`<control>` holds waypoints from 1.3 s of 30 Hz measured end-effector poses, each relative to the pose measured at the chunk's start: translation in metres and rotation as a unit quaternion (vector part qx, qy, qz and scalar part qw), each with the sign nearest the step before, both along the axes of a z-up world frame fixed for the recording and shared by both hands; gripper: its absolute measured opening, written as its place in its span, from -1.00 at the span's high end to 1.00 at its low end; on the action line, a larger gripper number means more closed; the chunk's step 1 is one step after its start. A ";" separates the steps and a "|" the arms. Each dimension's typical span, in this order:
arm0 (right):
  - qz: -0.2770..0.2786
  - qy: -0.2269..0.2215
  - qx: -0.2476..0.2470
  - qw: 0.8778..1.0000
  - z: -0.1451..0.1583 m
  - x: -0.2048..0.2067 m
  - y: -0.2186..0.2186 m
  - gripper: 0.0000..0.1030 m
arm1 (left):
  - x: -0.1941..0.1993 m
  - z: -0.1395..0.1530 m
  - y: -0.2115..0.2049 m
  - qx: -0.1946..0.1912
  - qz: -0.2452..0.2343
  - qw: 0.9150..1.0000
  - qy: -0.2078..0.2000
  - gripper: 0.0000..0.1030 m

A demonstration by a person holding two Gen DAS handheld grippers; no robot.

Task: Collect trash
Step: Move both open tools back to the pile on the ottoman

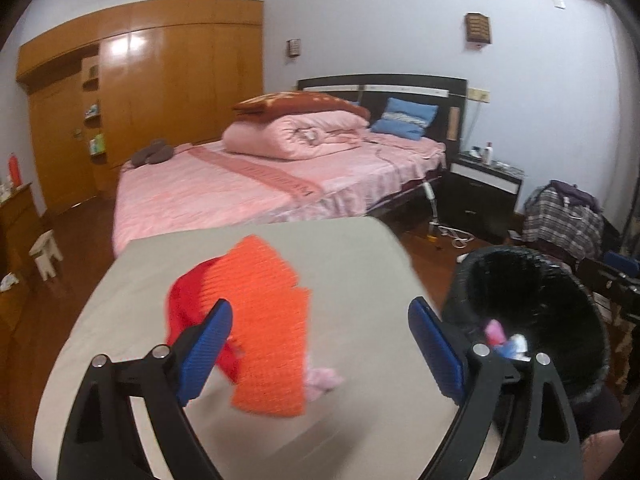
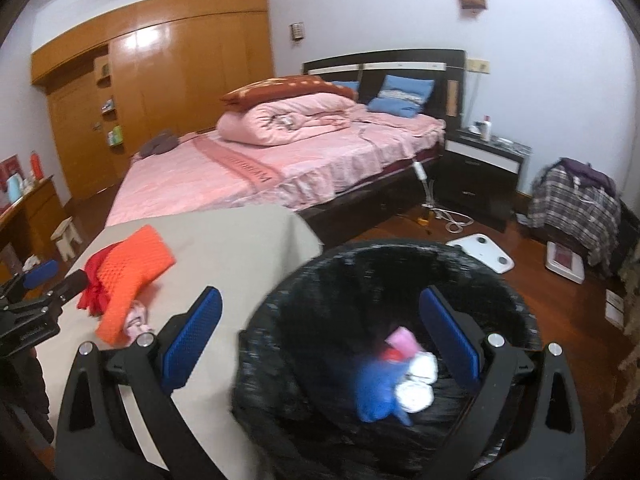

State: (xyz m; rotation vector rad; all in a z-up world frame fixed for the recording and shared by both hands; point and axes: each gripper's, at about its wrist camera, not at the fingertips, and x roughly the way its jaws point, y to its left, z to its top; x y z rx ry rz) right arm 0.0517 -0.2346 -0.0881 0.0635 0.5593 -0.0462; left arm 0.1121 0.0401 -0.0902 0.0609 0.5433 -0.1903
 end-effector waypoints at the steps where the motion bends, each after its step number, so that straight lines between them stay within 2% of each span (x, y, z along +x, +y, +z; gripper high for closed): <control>1: 0.006 0.000 0.000 1.000 0.000 0.002 0.006 -0.87 | -0.001 -0.002 0.006 0.003 0.006 1.000 0.000 -0.71; 12: 0.070 -0.005 -0.005 0.998 0.001 0.032 0.070 -0.87 | 0.003 -0.019 0.069 0.003 0.075 0.997 0.009 -0.70; 19: 0.096 0.014 -0.011 0.995 -0.016 0.059 0.109 -0.87 | 0.011 -0.030 0.101 0.002 0.107 0.994 0.016 -0.70; 32: 0.146 0.053 -0.016 0.988 -0.058 0.102 0.171 -0.86 | 0.032 -0.055 0.126 0.008 0.123 0.992 0.035 -0.61; 39: 0.164 0.078 -0.005 0.983 -0.075 0.117 0.191 -0.64 | 0.038 -0.065 0.136 0.014 0.128 0.991 0.045 -0.56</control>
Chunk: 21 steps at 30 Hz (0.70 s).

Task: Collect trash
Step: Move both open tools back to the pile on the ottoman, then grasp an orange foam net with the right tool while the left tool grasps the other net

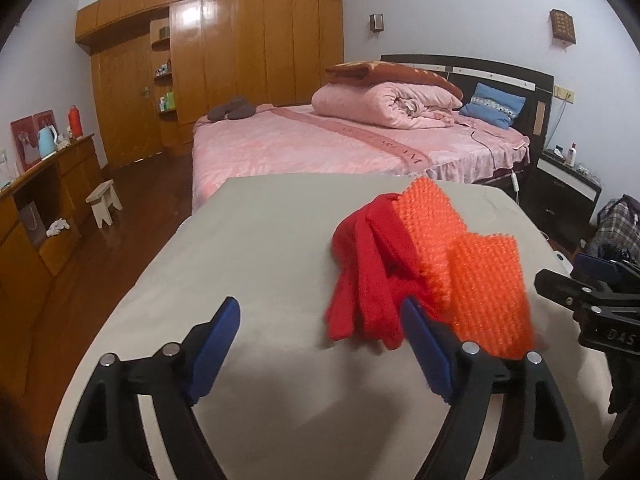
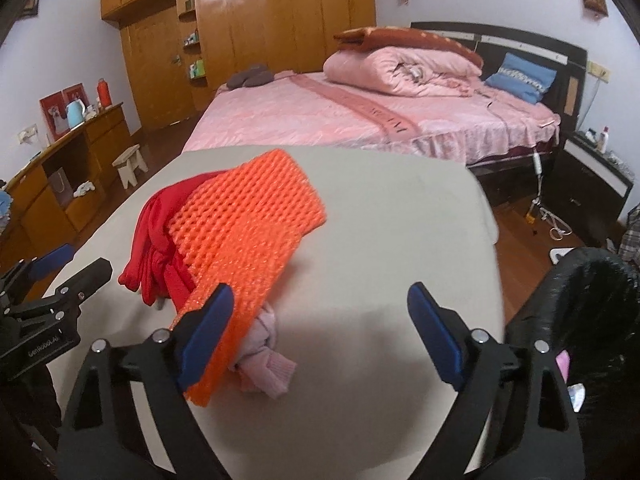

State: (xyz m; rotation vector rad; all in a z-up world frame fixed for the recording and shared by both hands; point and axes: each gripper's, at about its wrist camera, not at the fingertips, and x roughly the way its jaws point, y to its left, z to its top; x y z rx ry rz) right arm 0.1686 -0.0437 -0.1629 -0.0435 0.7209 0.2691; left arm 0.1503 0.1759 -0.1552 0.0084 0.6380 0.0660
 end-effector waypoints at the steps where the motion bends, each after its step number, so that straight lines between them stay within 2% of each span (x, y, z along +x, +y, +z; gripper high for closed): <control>1: 0.003 0.002 0.000 1.000 -0.002 0.001 0.003 -0.64 | 0.000 -0.002 0.002 0.000 0.000 1.000 0.001 -0.55; 7: 0.024 0.012 -0.001 1.000 -0.010 0.008 0.019 -0.54 | 0.002 -0.007 0.008 -0.002 0.006 1.000 0.007 -0.53; 10: 0.035 0.021 0.003 0.999 -0.013 0.012 0.024 -0.43 | 0.002 -0.009 0.011 -0.003 0.008 1.000 0.010 -0.53; 13: 0.047 0.028 0.006 0.999 -0.015 0.015 0.030 -0.25 | 0.002 -0.011 0.013 -0.004 0.009 1.000 0.011 -0.53; 16: 0.060 0.037 0.016 0.997 -0.016 0.017 0.034 0.10 | 0.002 -0.011 0.014 -0.005 0.009 1.000 0.012 -0.53; 18: 0.071 0.042 0.023 0.996 -0.016 0.017 0.035 0.41 | 0.002 -0.011 0.015 -0.004 0.009 1.000 0.011 -0.53; 21: 0.083 0.036 0.027 0.996 -0.012 0.014 0.036 0.70 | 0.003 -0.011 0.015 -0.004 0.008 1.000 0.010 -0.53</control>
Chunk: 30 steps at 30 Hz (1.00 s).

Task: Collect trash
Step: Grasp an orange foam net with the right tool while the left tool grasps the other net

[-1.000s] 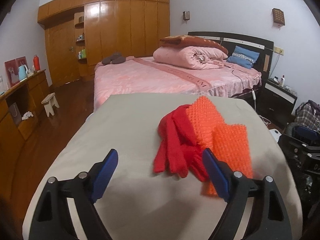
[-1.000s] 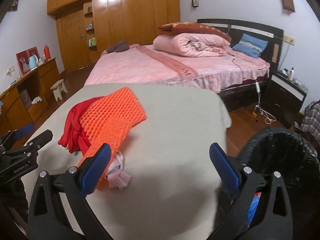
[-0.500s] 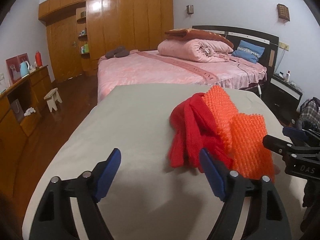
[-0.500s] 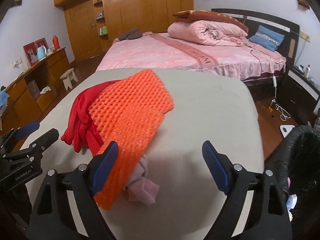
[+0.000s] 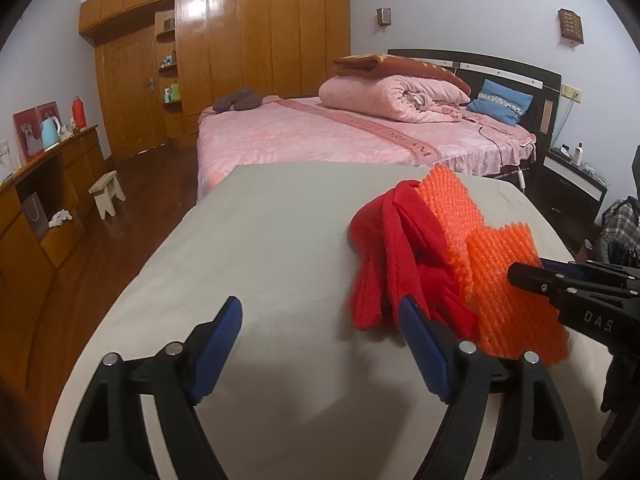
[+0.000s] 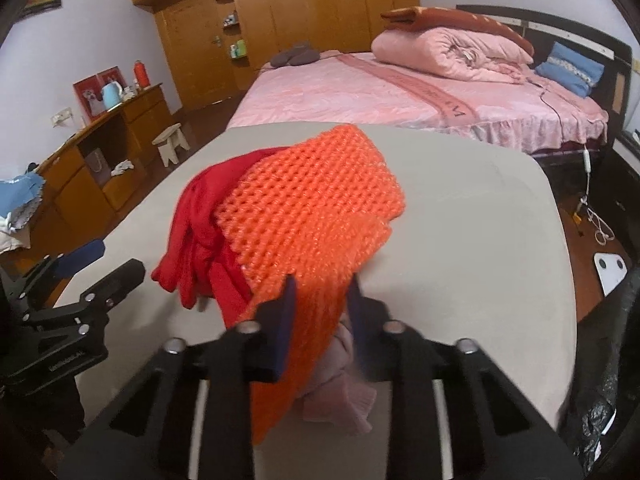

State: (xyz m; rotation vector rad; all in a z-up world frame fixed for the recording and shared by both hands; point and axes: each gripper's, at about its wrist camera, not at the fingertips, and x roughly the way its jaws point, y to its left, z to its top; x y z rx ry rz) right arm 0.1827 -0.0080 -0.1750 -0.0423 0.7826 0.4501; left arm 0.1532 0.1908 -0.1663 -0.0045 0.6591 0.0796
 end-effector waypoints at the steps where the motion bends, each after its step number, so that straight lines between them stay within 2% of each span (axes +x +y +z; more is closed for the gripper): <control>1: 0.002 -0.002 0.002 1.000 0.002 -0.001 0.000 0.72 | 0.000 0.000 0.000 0.000 -0.001 1.000 -0.001 -0.53; 9: 0.007 -0.015 0.025 1.000 0.019 -0.007 -0.010 0.79 | -0.001 0.012 -0.010 0.003 -0.010 1.000 -0.015 -0.50; 16: -0.015 -0.027 0.049 0.998 0.042 -0.007 -0.033 0.79 | 0.006 0.030 -0.027 -0.006 -0.035 0.999 -0.034 -0.38; 25: -0.055 -0.032 0.034 0.997 0.047 0.010 -0.063 0.79 | 0.046 0.036 -0.063 -0.015 -0.077 0.996 -0.036 -0.14; 30: -0.066 -0.031 0.033 0.997 0.044 0.016 -0.075 0.79 | 0.072 0.024 -0.076 -0.014 -0.086 0.996 -0.015 0.00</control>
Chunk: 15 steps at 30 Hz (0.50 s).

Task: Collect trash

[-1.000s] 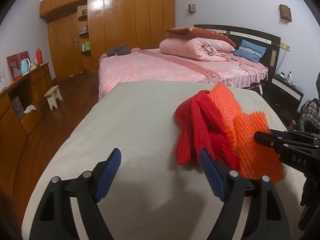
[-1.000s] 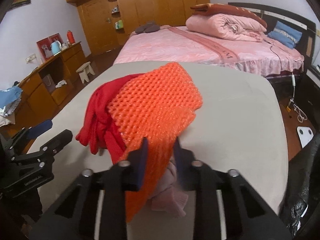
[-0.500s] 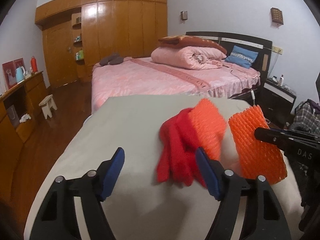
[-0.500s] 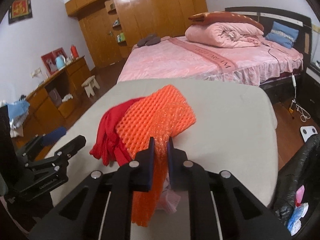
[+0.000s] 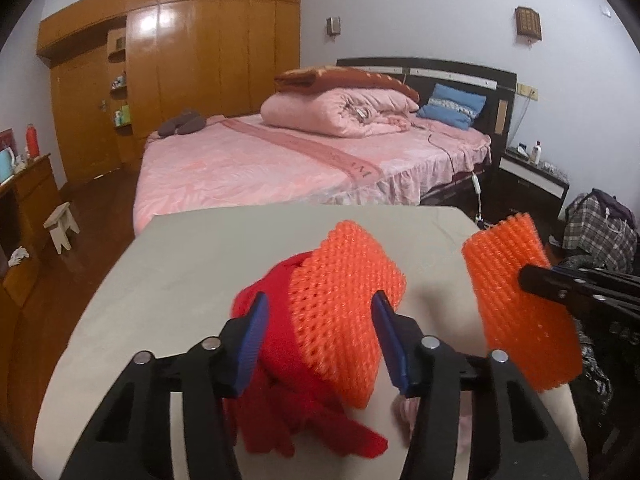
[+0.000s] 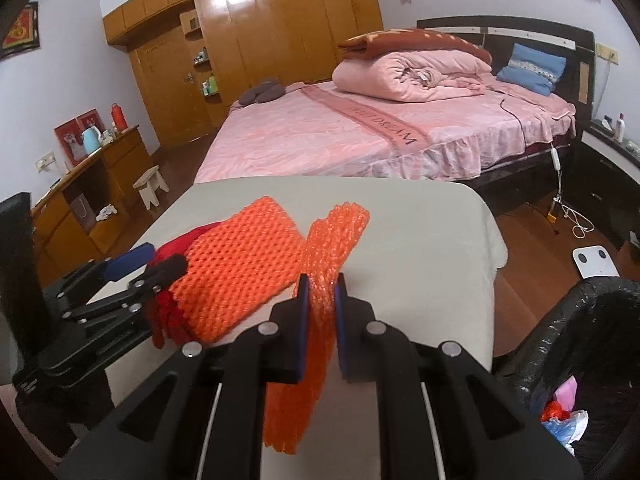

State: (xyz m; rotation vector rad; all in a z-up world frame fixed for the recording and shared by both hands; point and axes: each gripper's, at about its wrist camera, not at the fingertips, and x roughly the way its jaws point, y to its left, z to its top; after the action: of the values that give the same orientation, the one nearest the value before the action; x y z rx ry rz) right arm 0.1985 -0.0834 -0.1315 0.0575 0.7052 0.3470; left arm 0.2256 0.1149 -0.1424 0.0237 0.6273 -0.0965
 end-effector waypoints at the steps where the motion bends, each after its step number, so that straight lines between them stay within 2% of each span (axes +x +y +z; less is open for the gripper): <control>1: -0.001 0.001 0.001 1.000 -0.001 0.001 -0.002 0.79 | 0.003 -0.003 -0.001 0.001 0.001 1.000 0.004 0.02; 3: -0.004 0.003 0.001 1.000 -0.004 0.003 -0.005 0.79 | 0.010 -0.009 -0.003 -0.001 0.001 1.000 0.014 0.08; 6: -0.005 0.007 0.000 1.000 -0.006 0.004 -0.006 0.79 | 0.016 -0.016 -0.007 -0.001 -0.002 1.000 0.023 0.30; 8: -0.005 0.009 0.001 1.000 -0.008 0.004 -0.006 0.79 | 0.017 -0.019 -0.012 0.000 -0.009 1.000 0.029 0.62; 11: -0.004 0.010 0.003 1.000 -0.009 0.003 -0.007 0.79 | 0.015 -0.020 -0.016 -0.003 -0.017 0.999 0.030 0.84; 15: -0.006 0.010 0.006 1.000 -0.009 0.002 -0.008 0.79 | 0.005 -0.017 -0.023 -0.006 -0.028 0.999 0.023 0.97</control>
State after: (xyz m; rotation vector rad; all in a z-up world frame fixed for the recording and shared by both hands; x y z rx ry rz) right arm 0.2006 -0.0912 -0.1403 0.0761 0.7219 0.3388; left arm 0.2303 0.0918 -0.1593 0.0274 0.6715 -0.1561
